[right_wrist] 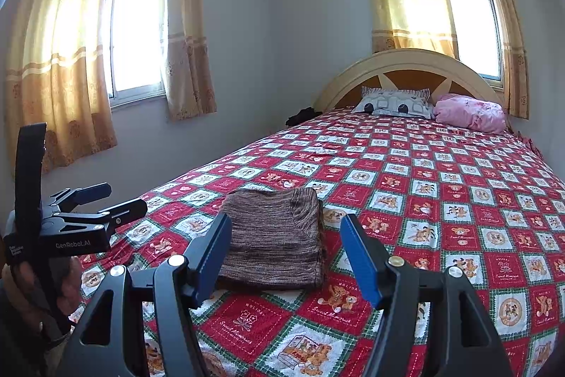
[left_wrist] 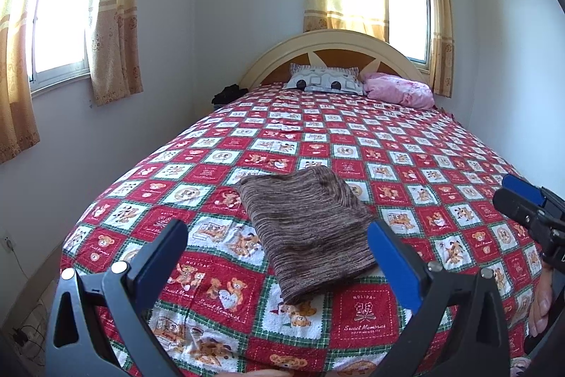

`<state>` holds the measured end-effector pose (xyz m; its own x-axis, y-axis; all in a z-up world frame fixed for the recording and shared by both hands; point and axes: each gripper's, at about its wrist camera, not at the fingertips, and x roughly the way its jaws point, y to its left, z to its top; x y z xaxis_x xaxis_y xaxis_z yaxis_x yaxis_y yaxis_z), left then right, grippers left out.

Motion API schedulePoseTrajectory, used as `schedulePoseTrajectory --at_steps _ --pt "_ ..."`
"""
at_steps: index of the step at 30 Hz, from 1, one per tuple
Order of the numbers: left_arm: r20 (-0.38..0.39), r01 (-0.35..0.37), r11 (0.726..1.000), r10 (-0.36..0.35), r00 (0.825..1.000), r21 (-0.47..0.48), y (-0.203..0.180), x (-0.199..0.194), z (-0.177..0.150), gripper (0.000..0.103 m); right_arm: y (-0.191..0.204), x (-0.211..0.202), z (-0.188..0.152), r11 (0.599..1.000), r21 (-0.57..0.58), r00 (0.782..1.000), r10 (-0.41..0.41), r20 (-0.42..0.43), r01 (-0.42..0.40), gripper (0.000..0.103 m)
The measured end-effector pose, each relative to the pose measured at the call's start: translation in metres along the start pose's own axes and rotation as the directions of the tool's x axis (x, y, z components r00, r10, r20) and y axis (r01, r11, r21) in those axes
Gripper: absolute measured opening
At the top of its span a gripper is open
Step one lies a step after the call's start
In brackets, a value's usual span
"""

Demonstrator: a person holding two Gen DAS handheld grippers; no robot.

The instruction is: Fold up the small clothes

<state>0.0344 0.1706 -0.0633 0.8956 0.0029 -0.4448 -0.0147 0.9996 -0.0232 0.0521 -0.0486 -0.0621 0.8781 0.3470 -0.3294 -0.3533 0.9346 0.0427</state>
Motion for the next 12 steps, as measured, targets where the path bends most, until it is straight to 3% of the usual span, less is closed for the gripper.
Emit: schedulePoseTrajectory --at_steps 7,12 --pt "-0.003 -0.036 0.999 0.036 0.999 -0.025 0.0085 0.0035 -0.0019 0.103 0.0026 0.0017 -0.002 1.0 -0.005 1.0 0.006 -0.009 -0.006 0.065" --pt "-0.006 -0.022 0.999 0.022 1.0 -0.026 0.0074 0.0037 -0.0034 0.103 0.003 0.0027 -0.0028 1.0 -0.005 1.0 0.005 -0.012 -0.005 0.065"
